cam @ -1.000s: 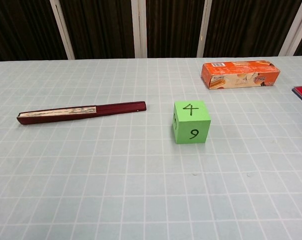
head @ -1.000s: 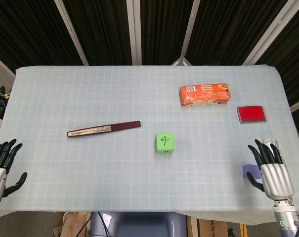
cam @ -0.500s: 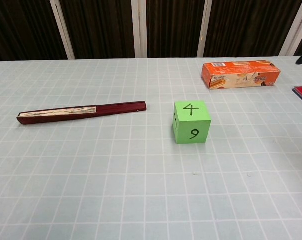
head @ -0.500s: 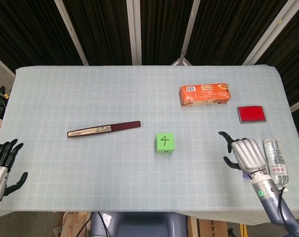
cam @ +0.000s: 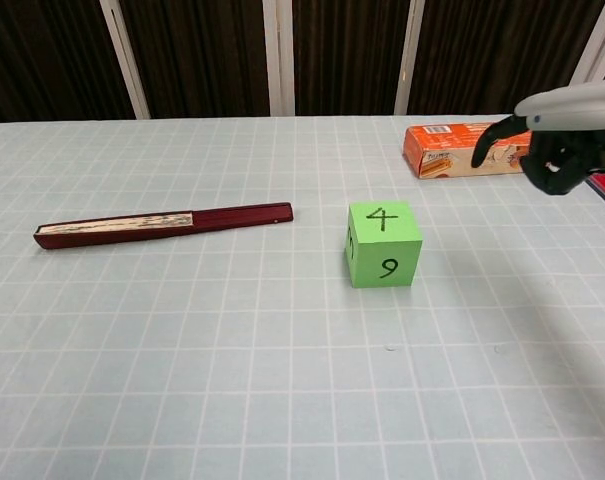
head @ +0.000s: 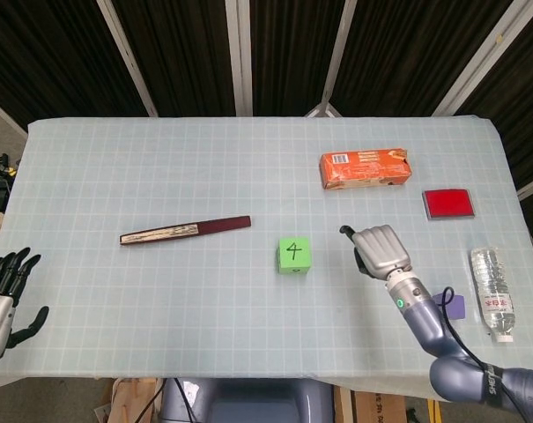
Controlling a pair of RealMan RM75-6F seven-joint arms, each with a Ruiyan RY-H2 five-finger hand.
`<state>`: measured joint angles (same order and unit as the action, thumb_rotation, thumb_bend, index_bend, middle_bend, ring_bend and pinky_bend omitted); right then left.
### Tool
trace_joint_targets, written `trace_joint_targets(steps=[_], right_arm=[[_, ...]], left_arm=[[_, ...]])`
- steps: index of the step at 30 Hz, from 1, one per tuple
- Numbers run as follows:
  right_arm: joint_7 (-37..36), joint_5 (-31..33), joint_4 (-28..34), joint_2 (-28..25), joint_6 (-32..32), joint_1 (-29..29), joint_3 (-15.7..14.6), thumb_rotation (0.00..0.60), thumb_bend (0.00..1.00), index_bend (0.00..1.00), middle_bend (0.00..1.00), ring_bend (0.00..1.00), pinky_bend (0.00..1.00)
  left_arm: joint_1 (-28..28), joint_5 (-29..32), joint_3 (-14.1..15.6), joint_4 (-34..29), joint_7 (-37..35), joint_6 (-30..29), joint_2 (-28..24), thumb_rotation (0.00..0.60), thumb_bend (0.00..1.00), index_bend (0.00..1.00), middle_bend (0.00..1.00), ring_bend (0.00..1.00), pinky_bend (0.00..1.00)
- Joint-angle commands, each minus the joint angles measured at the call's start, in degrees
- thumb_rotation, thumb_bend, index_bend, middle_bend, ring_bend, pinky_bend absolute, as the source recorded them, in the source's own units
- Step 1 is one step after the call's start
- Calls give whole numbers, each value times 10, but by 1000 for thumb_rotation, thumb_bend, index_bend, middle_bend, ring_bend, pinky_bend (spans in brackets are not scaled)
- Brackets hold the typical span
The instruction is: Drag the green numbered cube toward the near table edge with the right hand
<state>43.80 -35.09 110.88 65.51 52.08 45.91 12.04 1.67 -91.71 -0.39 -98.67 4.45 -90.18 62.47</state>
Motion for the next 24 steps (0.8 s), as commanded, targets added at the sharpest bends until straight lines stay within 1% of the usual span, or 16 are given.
trace_joint_targets(steps=[1, 6, 11, 18, 24], right_arm=[[64, 112, -14, 47, 3, 85, -12, 600, 825, 234, 847, 863, 741], [88, 169, -28, 78, 27, 130, -22, 600, 828, 234, 847, 863, 741], [85, 208, -48, 104, 41, 160, -18, 600, 830, 234, 847, 863, 741], [83, 243, -55, 109, 50, 186, -21, 600, 830, 234, 847, 863, 741], [70, 258, -66, 106, 52, 196, -21, 600, 830, 234, 847, 863, 741]], left_arm=[[0, 3, -1, 0, -3, 1, -2, 600, 438, 86, 0, 0, 41], [1, 5, -2, 0, -9, 2, -5, 600, 438, 86, 0, 0, 41], [2, 8, -2, 0, -14, 5, -7, 600, 438, 86, 0, 0, 41], [2, 14, -5, -1, -19, 5, -10, 600, 438, 86, 0, 0, 41], [1, 14, -4, -2, -17, 5, -10, 600, 438, 86, 0, 0, 41]])
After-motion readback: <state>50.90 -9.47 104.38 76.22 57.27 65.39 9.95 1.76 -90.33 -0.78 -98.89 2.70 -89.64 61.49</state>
